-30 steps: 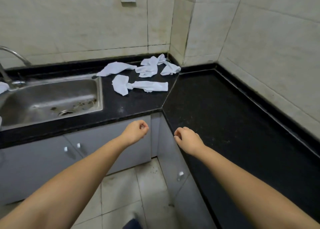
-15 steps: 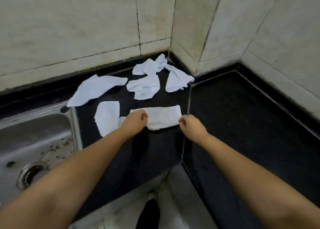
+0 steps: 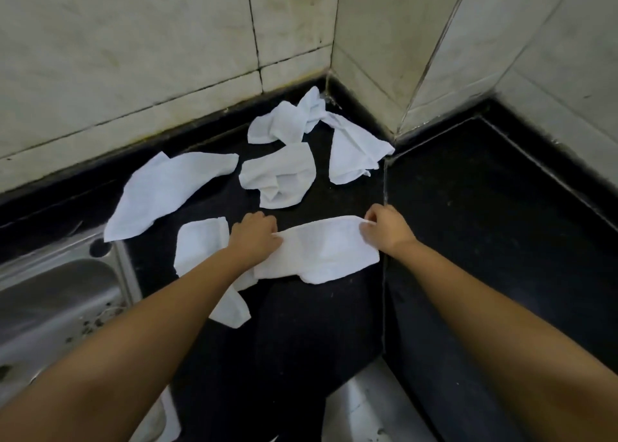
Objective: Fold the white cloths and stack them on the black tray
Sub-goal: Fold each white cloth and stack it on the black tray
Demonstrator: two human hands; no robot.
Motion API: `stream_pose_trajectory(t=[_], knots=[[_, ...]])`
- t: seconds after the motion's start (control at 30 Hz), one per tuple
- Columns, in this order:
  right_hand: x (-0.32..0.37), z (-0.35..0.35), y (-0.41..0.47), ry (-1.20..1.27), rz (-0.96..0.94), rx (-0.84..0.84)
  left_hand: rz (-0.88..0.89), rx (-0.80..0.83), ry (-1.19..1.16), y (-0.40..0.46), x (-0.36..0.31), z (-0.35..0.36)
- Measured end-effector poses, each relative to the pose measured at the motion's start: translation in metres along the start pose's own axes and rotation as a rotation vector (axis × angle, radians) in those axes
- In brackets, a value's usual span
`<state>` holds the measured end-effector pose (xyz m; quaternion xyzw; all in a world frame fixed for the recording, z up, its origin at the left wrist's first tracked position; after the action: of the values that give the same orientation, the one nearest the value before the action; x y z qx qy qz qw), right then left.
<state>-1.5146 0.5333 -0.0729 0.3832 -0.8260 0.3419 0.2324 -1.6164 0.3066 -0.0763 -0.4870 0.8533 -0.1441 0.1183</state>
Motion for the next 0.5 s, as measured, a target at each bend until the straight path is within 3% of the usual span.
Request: stream_pose_trajectory(t=[0.1,0.23,0.33,0.43,0.5], knots=[[-0.007,-0.051,-0.020,0.378,0.006,-0.148,0.076,-0.136,-0.243,0.000,-0.023,-0.040],[-0.019,-0.137,-0.055,0.590,-0.077,-0.371,0.264,-0.387,-0.314,-0.007,-0.087,-0.106],[-0.026,-0.200,-0.095,0.639,-0.169,-0.584,0.397,-0.540,-0.498,-0.022,-0.137,-0.145],[-0.047,-0.244,-0.138,0.668,-0.230,-0.732,0.540,-0.588,-0.686,-0.050,-0.182,-0.163],[-0.070,-0.254,-0.165,0.655,-0.223,-0.751,0.598,-0.523,-0.738,-0.067,-0.208,-0.156]])
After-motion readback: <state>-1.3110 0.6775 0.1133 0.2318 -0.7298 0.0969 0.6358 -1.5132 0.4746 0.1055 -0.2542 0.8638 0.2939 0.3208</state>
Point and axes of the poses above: each hand's wrist, its own y-axis towards the middle knuckle, its own z-axis out of the palm, x = y × z, the point moved 8 cm from there along y, towards the middle knuckle, and after that the axes turned 12 degrees about y, right-handed, at the moved point
